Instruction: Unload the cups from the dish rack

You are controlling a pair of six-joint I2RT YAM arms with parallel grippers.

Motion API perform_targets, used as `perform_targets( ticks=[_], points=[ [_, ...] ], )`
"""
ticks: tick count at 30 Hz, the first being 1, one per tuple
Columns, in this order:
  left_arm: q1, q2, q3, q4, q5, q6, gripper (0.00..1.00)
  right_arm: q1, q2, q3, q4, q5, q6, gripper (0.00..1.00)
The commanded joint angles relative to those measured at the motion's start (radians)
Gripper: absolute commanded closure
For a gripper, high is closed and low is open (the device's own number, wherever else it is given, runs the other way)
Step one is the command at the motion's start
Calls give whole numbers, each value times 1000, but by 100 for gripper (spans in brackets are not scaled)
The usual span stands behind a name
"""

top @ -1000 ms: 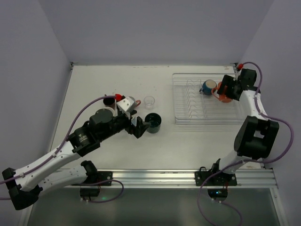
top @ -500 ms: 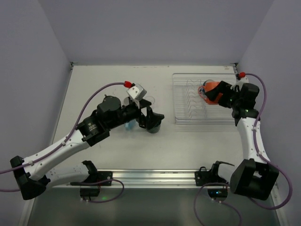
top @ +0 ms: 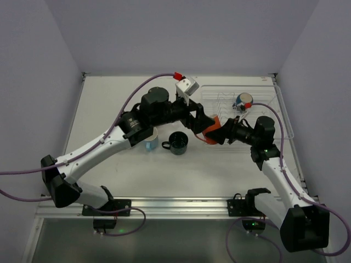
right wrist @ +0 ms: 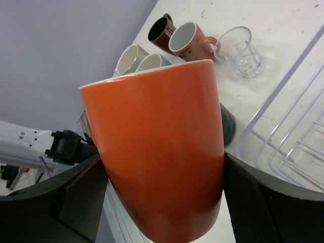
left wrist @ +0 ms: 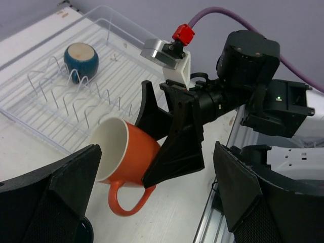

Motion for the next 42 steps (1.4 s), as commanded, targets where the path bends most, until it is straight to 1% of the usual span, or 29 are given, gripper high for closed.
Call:
perform_targets(
  ticks=[1,4,6,10,13,14,15,16,18,19,21,25,27,28,29,31,32,33,34,35,36,37,38,39,41,42],
  points=[
    [21,69,77,-96,82,-42,0,17,-34,-13,172,-68,37,80],
    [25,140,107,-107,76,-58,2,31,-37,-22,182,-78,38,80],
    [25,155,120,-113,31,-61,4,39,-45,-27,182,-76,38,80],
    [25,175,103,-83,1,-79,7,46,-61,-34,172,-70,32,80],
    [25,203,112,-98,16,-84,17,49,-71,-37,164,-58,26,80],
    [24,218,112,-103,19,-84,26,48,-74,-38,161,-55,26,80],
    [25,225,107,-100,35,-87,30,49,-75,-38,159,-55,25,80],
    [25,237,106,-97,50,-92,37,49,-74,-36,158,-53,25,80],
    [25,251,110,-90,108,-95,41,51,-71,-34,152,-44,20,80],
    [25,270,116,-98,122,-98,45,54,-69,-28,137,-32,9,80],
    [25,287,132,-124,145,-99,49,59,-72,-22,115,-9,-4,80],
    [25,317,124,-141,220,-107,53,65,-69,-7,86,27,-28,80],
    [25,320,120,-126,248,-108,71,71,-65,-4,90,30,-28,80],
    [25,314,121,-124,248,-108,91,74,-66,-2,89,31,-29,80],
    [25,307,120,-123,239,-110,98,79,-68,-4,86,36,-31,80],
    [25,271,115,-127,176,-104,100,79,-77,-8,77,36,-34,78],
    [27,254,110,-130,155,-99,100,82,-92,-10,74,36,-32,70],
    [27,234,107,-144,92,-87,100,82,-103,-13,74,36,-32,62],
    [27,187,101,-152,58,-82,100,82,-114,-22,75,37,-23,53],
    [27,162,83,-159,26,-78,100,82,-136,-28,78,37,-15,43],
    [27,133,66,-176,-40,-76,100,83,-149,-33,81,33,-9,30],
    [27,73,46,-179,-72,-75,100,83,-160,-45,86,30,2,25],
    [27,45,2,-182,-97,-76,100,82,-170,-50,86,30,6,20],
    [27,16,-20,-198,-150,-84,100,83,-187,-54,86,30,12,14],
    [27,-65,-78,-248,-200,-93,100,83,-203,-64,81,22,17,9],
    [25,-93,-93,-273,-251,-99,100,85,-206,-64,77,19,18,7]
  ],
)
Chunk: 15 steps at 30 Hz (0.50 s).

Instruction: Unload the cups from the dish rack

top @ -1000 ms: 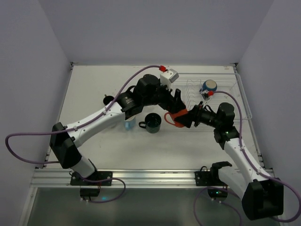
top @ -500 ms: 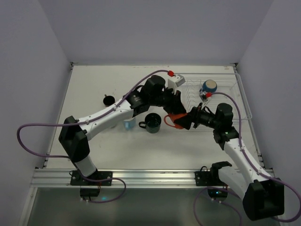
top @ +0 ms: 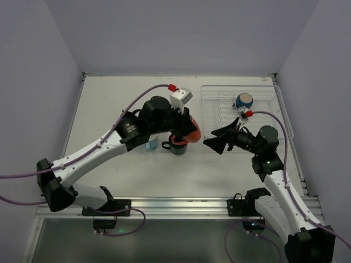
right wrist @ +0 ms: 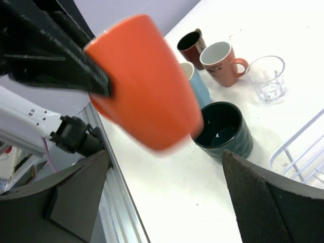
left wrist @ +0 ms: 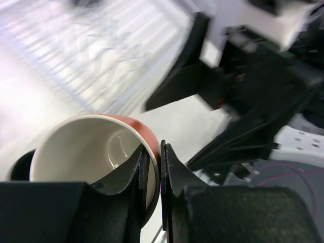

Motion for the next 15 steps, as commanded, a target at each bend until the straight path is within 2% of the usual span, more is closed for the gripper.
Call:
perform_targets(
  ticks=[1,6,8,11,15],
  points=[
    [40,-180,-65,-157,-284,29,100,-21,-25,-15,19,17,61,3],
    [40,-321,-139,-459,-559,-51,100,-19,-37,-27,16,34,62,1],
    [40,-394,-188,-557,-625,-94,100,-19,-39,-30,25,35,64,1],
    [38,-467,-283,-592,-687,-187,100,-18,-48,-32,30,35,65,1],
    [38,-492,-417,-543,-716,-301,100,-16,-69,-39,21,48,55,1]
  ],
)
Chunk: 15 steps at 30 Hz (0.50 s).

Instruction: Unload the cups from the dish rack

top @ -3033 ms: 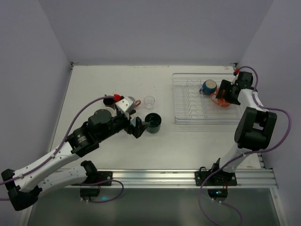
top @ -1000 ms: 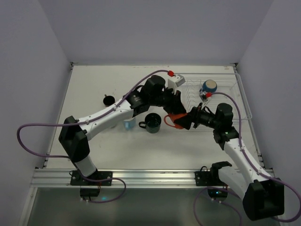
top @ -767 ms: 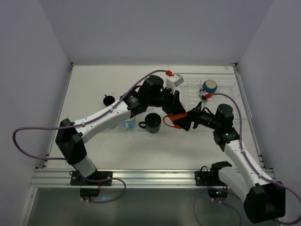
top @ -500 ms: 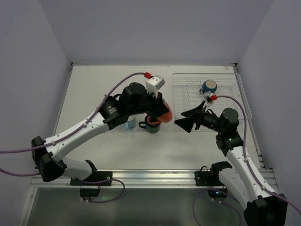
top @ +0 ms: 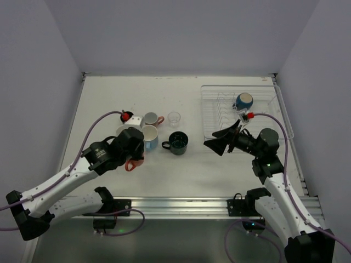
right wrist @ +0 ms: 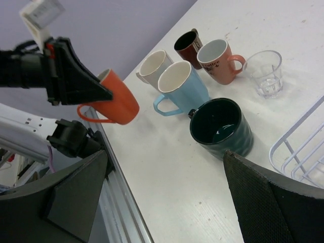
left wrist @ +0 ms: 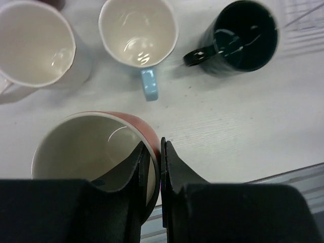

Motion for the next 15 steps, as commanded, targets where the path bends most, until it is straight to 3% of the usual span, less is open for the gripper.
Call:
perform_targets(
  ticks=[1,9,15],
  points=[
    [-6,1,-78,25,-132,-149,100,-2,-29,-9,23,25,4,1],
    [-6,16,-305,274,-290,-226,100,-2,-41,-26,26,37,-3,1],
    [-6,12,-403,449,-295,-198,100,0,-42,-29,21,65,-10,1]
  ],
)
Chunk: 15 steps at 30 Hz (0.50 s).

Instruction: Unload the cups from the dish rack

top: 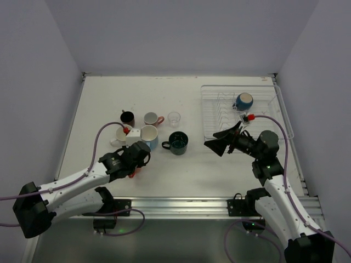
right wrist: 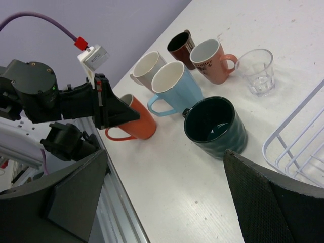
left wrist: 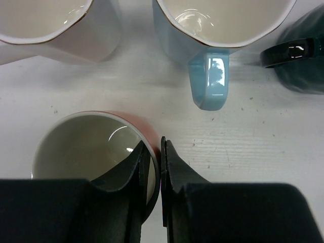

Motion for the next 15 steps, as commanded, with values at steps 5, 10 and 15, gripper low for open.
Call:
perform_targets(
  ticks=[5,10,15],
  points=[
    [-6,-5,-50,239,-115,-13,91,-3,7,3,18,35,-15,1],
    [-6,4,-69,247,-108,-25,42,-1,-1,23,-46,130,-52,1],
    [-6,-62,-52,242,-95,-14,22,-3,-13,60,-134,232,-66,1]
  ],
)
